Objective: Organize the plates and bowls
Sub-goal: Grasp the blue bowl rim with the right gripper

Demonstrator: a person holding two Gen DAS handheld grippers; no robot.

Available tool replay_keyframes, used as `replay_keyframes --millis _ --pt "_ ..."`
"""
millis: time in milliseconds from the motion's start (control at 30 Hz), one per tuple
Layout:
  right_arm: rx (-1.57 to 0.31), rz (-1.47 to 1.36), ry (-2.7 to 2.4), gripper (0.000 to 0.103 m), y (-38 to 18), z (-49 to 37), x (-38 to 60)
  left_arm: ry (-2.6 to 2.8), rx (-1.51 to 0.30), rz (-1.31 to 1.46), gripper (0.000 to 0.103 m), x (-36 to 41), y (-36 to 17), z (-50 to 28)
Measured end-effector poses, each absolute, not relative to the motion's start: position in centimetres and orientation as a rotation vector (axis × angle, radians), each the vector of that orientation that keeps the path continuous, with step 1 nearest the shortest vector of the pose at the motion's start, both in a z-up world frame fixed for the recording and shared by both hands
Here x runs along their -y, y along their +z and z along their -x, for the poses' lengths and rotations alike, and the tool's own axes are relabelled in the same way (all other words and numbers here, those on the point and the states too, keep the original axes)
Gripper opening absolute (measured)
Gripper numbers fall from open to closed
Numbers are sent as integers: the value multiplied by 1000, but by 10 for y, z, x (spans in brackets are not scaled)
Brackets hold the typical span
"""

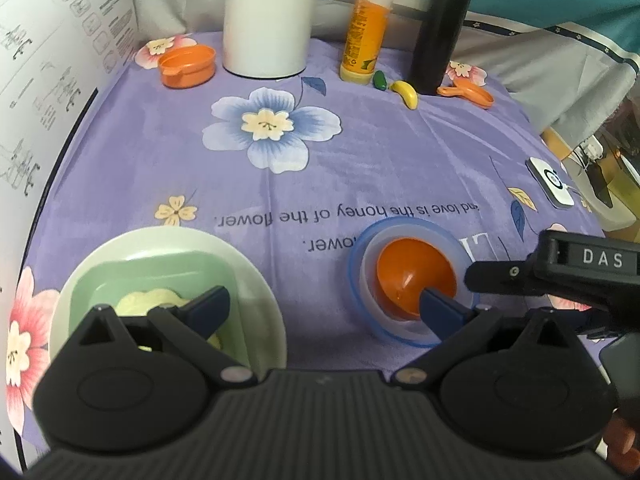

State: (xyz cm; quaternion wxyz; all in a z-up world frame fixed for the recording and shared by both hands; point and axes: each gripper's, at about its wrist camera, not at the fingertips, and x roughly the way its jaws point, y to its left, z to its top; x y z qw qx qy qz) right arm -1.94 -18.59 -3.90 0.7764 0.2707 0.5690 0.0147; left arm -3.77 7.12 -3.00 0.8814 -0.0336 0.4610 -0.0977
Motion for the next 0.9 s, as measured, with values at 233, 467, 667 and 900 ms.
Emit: replay_keyframes --millis 233,467,667,900 --pt "-1217 -555 97 72 -36 9 173 -240 -952 36 90 -56 -32 27" --pt "-1243 -553 132 49 -44 -3 166 -293 -988 24 54 -43 -43 19" --pt "-1254 -540 161 40 -49 -4 159 -301 -1041 43 49 -42 -55 14" --pt "-1269 -531 162 38 -51 -4 157 -304 -1057 49 34 -42 -60 12"
